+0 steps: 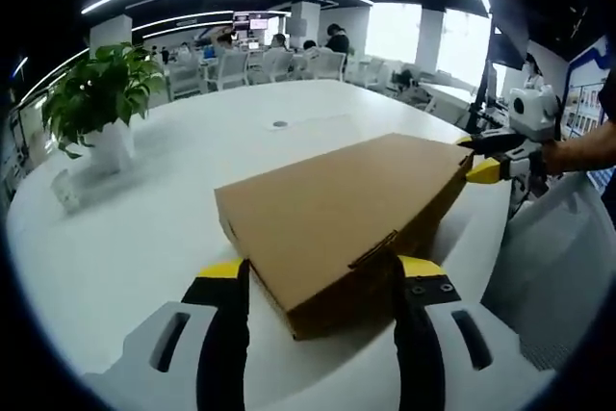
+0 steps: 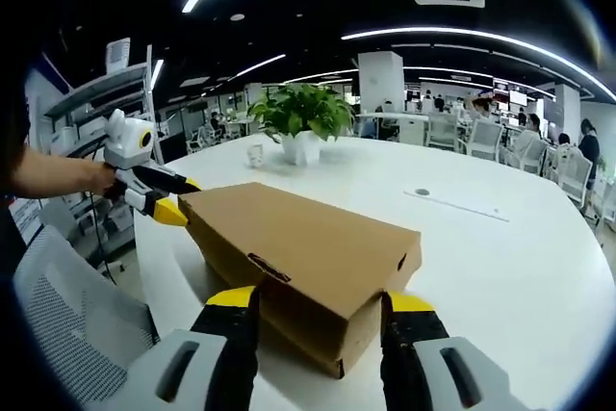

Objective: Operate the shoe box by opening the lid, removing the specified soft item, and placing it in the target area until the item is outside and the box remains undamaged.

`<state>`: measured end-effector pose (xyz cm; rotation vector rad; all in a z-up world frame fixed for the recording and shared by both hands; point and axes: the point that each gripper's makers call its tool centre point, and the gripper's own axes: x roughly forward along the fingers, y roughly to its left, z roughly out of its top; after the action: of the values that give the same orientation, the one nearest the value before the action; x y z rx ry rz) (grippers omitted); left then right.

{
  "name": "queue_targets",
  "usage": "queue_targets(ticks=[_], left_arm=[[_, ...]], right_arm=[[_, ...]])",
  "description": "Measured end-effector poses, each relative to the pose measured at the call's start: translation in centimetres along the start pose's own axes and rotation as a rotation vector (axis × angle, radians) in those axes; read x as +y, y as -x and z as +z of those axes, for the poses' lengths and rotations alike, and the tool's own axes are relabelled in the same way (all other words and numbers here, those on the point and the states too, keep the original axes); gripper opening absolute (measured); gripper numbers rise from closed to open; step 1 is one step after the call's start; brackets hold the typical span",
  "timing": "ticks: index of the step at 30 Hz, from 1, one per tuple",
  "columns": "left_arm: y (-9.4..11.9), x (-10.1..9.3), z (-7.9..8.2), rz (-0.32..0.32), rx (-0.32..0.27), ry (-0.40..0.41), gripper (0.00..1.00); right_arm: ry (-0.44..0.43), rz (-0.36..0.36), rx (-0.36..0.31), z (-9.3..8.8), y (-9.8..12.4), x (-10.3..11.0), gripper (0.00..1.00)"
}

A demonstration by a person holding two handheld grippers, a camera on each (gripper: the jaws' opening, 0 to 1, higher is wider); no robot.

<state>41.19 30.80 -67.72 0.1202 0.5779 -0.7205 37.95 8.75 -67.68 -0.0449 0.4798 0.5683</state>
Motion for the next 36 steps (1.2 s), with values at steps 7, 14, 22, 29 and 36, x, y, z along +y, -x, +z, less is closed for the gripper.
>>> queue_targets(ticks=[7, 14, 22, 29, 36], left_arm=[[0.3, 0.0, 0.6, -0.005, -0.006, 0.0, 0.6], [0.6, 0.0, 1.4, -0.01, -0.025, 0.007, 0.61], [0.9, 0.0, 2.3, -0.015, -0.043, 0.016, 0.61], [0.9, 0.0, 2.9, -0.021, -0.051, 0.006, 0.63], [1.1, 0.3, 3.4, -0.006, -0.055, -0.046, 0.6]], right_arm=[[-0.019, 0.003, -0.011, 0.7, 0.2, 0.0, 0.48], [-0.017, 0.013, -0.018, 1.6, 0.5, -0.1, 0.49], [-0.023, 0.023, -0.03, 2.3, 0.6, -0.2, 0.49], [-0.023, 0.03, -0.044, 3.0, 0.6, -0.2, 0.51], [-0.018, 0.035, -0.064, 3.9, 0.7, -0.3, 0.53]])
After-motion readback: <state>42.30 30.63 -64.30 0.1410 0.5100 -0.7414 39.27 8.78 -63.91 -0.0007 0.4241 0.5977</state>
